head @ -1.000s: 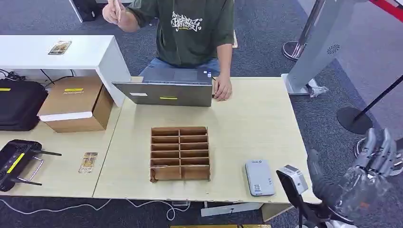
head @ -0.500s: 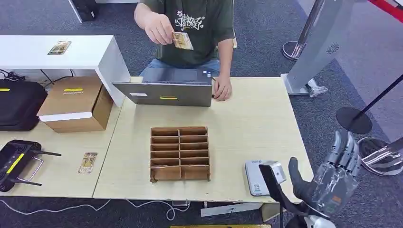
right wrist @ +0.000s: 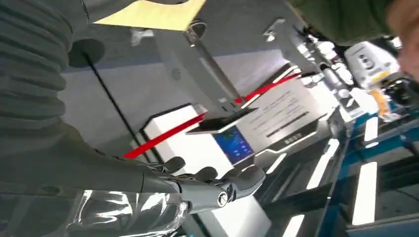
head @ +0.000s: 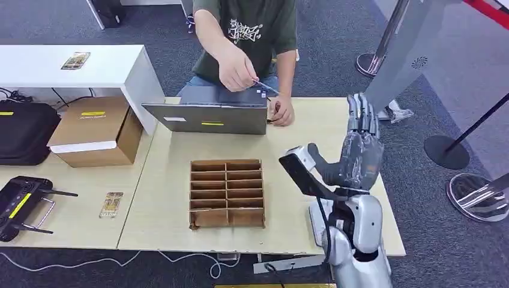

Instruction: Pass the card to the sensor for recognition and then transmit it.

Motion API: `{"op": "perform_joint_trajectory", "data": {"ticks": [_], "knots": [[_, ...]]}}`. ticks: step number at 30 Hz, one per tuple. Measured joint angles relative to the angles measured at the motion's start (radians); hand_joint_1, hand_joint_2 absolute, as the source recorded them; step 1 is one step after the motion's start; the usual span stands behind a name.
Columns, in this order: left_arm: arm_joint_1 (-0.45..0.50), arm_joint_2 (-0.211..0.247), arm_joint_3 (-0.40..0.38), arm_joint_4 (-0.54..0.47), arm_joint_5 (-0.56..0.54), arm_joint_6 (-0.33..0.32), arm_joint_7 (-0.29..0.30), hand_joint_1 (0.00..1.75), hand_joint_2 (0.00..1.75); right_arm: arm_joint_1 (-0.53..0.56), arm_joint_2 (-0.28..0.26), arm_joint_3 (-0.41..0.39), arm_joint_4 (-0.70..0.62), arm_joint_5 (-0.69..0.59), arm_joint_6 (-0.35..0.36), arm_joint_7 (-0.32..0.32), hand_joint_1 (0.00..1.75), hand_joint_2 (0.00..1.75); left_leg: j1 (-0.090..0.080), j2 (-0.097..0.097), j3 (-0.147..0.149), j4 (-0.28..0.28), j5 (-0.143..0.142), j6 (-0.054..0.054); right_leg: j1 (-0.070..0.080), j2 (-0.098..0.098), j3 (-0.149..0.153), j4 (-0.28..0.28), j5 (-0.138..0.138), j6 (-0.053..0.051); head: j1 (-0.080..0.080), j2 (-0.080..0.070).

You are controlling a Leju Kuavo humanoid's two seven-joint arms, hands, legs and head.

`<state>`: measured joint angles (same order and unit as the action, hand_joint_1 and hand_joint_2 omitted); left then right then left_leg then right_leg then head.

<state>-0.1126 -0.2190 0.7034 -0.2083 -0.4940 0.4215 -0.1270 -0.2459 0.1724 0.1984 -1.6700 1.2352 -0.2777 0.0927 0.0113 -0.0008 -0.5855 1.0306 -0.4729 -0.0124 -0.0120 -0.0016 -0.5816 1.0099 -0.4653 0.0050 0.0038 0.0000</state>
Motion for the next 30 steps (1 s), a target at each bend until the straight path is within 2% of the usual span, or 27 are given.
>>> {"op": "perform_joint_trajectory", "data": {"ticks": [14, 21, 30], "knots": [[-0.022, -0.005, -0.053, 0.0, -0.044, -0.012, 0.026, 0.0, 0.0, -0.319, -0.012, 0.09, 0.256, 0.004, 0.079, -0.009, 0.0, 1.75, 0.0, -0.001, -0.001, 0.0, 0.0, 0.0, 0.0, -0.001, 0.0, 0.0, 0.0, 0.0, 0.0, 0.0], [-0.025, -0.005, -0.054, 0.0, -0.039, -0.012, 0.026, 0.0, 0.0, -0.376, -0.012, 0.126, 0.321, 0.003, 0.082, -0.009, 0.0, 1.75, 0.0, -0.001, -0.001, 0.0, 0.0, 0.0, 0.0, -0.001, 0.0, 0.0, 0.0, 0.0, 0.0, 0.0], [-0.023, -0.005, -0.054, 0.0, -0.031, -0.013, 0.011, 0.0, 0.0, -0.391, -0.015, 0.144, 0.344, 0.003, 0.085, -0.005, 0.0, 1.75, 0.0, -0.001, -0.001, 0.0, 0.0, 0.0, 0.0, -0.001, 0.0, 0.0, 0.0, 0.0, 0.0, 0.0]]}}
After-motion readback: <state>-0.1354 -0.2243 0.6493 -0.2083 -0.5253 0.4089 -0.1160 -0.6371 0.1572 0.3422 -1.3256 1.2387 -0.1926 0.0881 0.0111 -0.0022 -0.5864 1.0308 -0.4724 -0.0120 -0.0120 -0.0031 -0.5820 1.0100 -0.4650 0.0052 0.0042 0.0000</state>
